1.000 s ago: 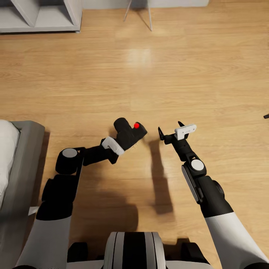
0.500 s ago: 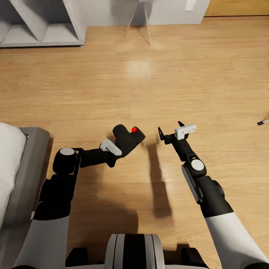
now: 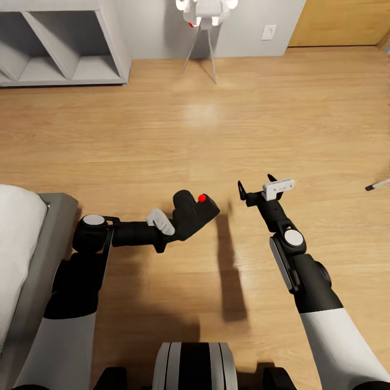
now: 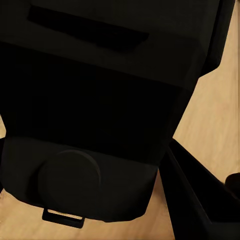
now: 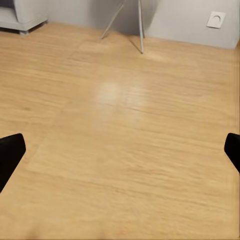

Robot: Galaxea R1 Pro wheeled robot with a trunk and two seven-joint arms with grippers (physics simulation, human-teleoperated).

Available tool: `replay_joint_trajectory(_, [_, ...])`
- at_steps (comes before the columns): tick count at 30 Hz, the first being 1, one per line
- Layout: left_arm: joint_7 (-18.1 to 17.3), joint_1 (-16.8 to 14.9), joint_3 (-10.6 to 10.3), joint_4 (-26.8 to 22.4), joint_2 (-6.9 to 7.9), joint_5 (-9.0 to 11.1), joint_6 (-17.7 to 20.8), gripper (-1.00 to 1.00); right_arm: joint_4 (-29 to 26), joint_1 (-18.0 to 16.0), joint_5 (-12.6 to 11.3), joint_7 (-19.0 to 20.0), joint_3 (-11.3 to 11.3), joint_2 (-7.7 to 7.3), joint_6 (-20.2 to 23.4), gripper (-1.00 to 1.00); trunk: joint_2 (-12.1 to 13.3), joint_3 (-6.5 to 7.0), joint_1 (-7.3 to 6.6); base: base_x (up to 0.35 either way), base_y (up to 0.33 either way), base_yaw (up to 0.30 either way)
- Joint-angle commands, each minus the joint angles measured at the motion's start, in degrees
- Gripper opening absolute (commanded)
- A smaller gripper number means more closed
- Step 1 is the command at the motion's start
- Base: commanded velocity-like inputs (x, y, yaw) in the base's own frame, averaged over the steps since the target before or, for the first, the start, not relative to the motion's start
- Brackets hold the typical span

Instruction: Attach the digital camera to the camera tripod in the bedroom.

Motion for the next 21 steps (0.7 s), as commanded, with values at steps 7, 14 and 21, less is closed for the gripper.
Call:
replay_joint_trajectory(7, [-0.68, -0.04, 1.9, -0.06, 0.24, -0.54, 0.51, -1.0, -0.04, -0.02, 0.4, 0.12, -0.34, -0.01, -0.15, 1.0, 0.08, 1.53, -0.19, 0.0, 0.0, 0.0])
replay_joint_trajectory(14, [-0.5, -0.04, 5.85, -0.06, 0.2, -0.54, 0.63, -1.0, -0.05, -0.02, 0.37, 0.13, -0.42, -0.01, -0.09, 1.0, 0.18, 3.08, -0.37, 0.0, 0.0, 0.0])
replay_joint_trajectory(21, [-0.79, -0.04, 8.15, -0.06, 0.06, -0.54, 1.05, -1.0, -0.1, -0.02, 0.37, 0.13, -0.49, -0.01, 0.05, 1.0, 0.27, 4.63, -0.55, 0.0, 0.0, 0.0])
